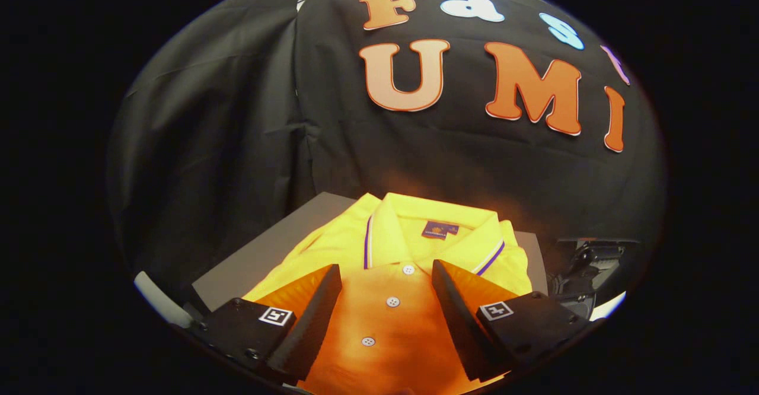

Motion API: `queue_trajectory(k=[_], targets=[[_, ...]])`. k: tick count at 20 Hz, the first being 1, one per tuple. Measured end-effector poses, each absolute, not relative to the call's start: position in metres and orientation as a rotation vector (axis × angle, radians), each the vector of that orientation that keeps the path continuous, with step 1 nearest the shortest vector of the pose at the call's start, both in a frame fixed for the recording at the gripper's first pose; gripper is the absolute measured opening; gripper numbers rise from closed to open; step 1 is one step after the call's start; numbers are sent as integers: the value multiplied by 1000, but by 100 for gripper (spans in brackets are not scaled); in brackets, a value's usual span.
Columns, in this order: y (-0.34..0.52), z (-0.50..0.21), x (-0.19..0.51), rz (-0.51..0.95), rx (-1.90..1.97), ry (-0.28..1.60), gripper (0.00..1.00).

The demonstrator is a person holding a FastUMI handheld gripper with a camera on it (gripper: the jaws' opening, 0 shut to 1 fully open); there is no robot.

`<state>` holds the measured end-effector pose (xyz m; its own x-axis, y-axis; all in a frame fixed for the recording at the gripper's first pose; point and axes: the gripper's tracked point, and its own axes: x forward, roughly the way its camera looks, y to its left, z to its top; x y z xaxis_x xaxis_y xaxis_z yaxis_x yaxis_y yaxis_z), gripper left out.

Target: Put the clothes into the washing machine and then close the washing machine lid.

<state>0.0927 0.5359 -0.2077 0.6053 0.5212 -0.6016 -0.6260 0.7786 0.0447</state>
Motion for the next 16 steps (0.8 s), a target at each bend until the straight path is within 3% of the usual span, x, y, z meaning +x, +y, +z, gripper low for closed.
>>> queue_trajectory(k=[11,12,16], targets=[[532,-218,86,681,-236,711,91],[532,-219,83,693,-238,721,85],[530,-218,81,713,-252,716,22]])
